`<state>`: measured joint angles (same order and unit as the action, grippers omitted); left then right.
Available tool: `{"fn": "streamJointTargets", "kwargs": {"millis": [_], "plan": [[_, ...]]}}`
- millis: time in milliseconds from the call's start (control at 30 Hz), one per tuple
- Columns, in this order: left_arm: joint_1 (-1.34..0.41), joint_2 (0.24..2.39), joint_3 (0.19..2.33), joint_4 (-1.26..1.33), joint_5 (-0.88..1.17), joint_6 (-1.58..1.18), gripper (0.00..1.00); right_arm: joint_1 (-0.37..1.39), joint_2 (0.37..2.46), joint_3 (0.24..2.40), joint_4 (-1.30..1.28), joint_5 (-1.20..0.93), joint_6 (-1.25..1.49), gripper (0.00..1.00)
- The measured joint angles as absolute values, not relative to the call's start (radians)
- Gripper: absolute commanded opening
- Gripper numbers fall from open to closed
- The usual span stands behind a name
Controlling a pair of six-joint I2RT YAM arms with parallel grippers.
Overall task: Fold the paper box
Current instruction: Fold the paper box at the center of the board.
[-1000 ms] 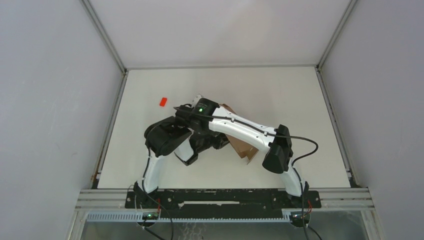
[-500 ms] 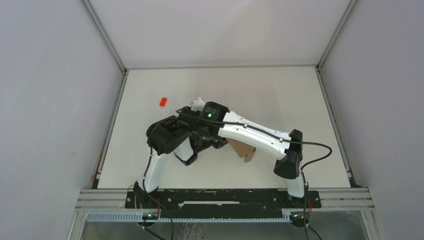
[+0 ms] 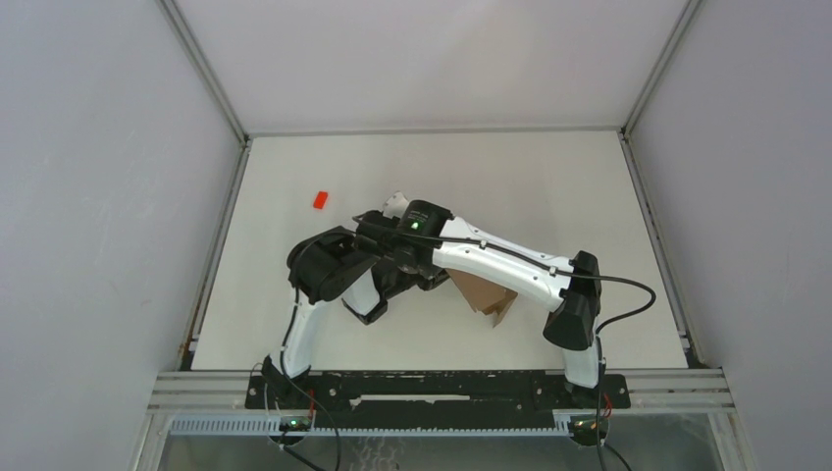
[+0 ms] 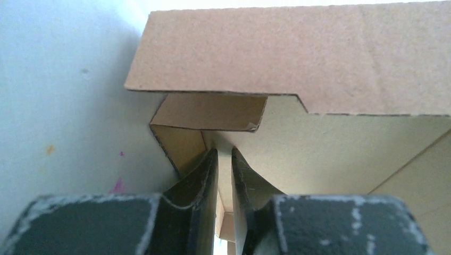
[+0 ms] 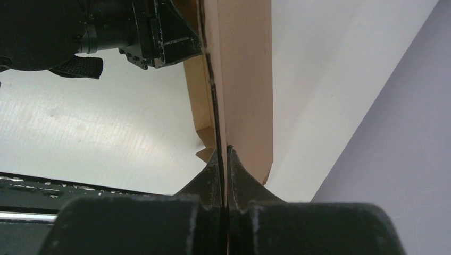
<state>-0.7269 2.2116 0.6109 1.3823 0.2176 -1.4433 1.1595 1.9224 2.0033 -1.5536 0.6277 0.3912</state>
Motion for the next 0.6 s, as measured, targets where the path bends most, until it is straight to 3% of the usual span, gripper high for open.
{"fn": "streamJointTargets", "kwargs": {"millis": [600], "plan": [[-0.725, 2.217, 0.612, 1.392, 0.222, -1.443, 0.19, 1.195, 1.922, 2.004, -1.556, 0.620, 0.408, 0.00]]}}
